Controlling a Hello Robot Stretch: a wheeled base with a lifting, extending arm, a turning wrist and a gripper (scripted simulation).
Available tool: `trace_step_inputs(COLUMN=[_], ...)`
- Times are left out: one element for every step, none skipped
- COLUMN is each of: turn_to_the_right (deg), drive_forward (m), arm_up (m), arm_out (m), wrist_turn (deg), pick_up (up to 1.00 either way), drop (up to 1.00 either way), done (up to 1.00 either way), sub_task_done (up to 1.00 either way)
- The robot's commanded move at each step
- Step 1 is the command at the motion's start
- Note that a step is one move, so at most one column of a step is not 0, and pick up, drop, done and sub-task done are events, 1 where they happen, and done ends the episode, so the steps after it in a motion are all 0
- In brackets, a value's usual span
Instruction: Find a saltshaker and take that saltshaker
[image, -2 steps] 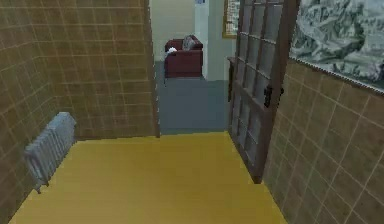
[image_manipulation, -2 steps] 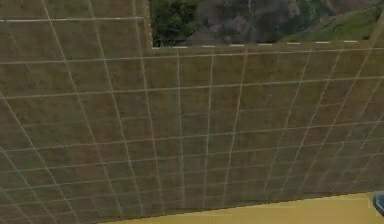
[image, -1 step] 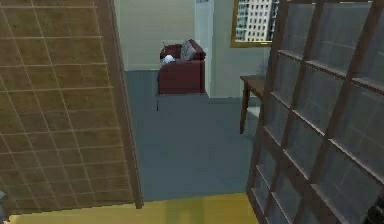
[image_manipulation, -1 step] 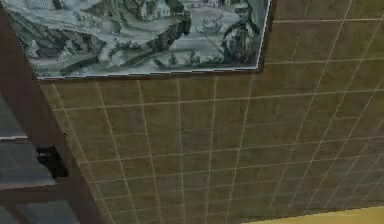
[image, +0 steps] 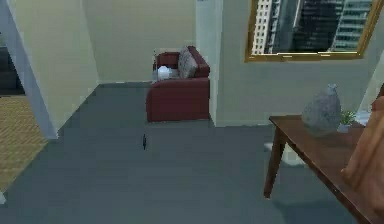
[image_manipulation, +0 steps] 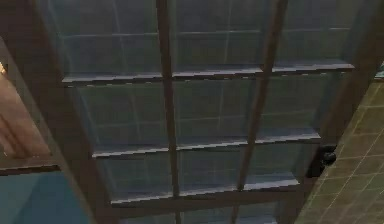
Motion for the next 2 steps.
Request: trace_step_inputs(turn_to_the_right=[-18.0,0.0], drive_forward=[0.00,0.05], arm_up=[0.00,0.00], arm_out=[0.00,0.00], wrist_turn=[0.0,0.0], pick_up=[0.00,0.00], drop=[0.00,0.00], done=[0.00,0.00], sub_task_done=[0.00,0.00])
